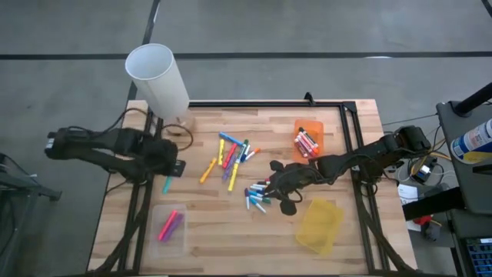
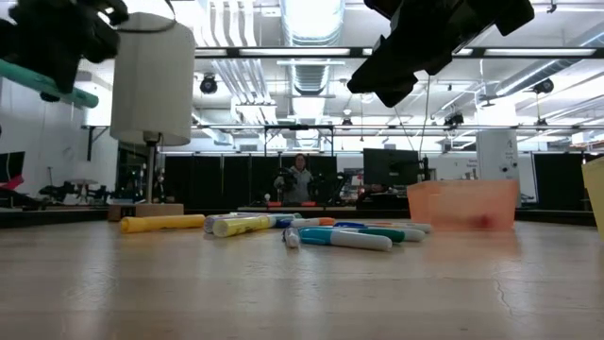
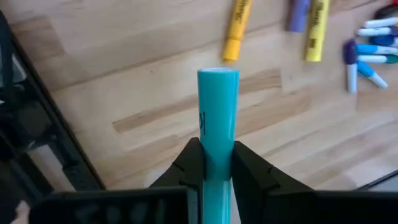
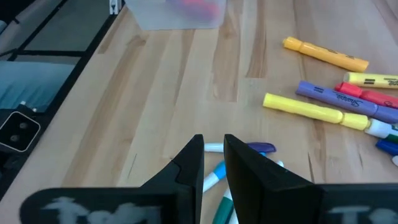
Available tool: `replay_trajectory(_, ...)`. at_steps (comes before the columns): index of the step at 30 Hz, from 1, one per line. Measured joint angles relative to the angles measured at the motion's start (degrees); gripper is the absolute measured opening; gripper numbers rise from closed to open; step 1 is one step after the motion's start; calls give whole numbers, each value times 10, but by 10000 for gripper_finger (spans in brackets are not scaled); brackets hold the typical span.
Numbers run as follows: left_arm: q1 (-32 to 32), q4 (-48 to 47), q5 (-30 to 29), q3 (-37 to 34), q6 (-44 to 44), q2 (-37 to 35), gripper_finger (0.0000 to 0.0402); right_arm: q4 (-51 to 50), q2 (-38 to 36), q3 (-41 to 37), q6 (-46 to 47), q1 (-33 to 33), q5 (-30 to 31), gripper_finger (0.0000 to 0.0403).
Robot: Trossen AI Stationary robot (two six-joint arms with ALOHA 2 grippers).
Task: Pick & Place Markers
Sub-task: Put the blue marker pen into the transparent bin
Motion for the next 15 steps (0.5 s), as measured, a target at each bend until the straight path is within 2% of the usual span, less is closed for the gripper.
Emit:
replay_trajectory(6, -144, 43, -45, 0, -113, 28, 52, 0, 0, -1, 5, 0, 0, 57)
replay_trajectory(15, -337, 83, -50, 0, -290, 133, 53, 1, 0, -1, 8, 0, 0, 57)
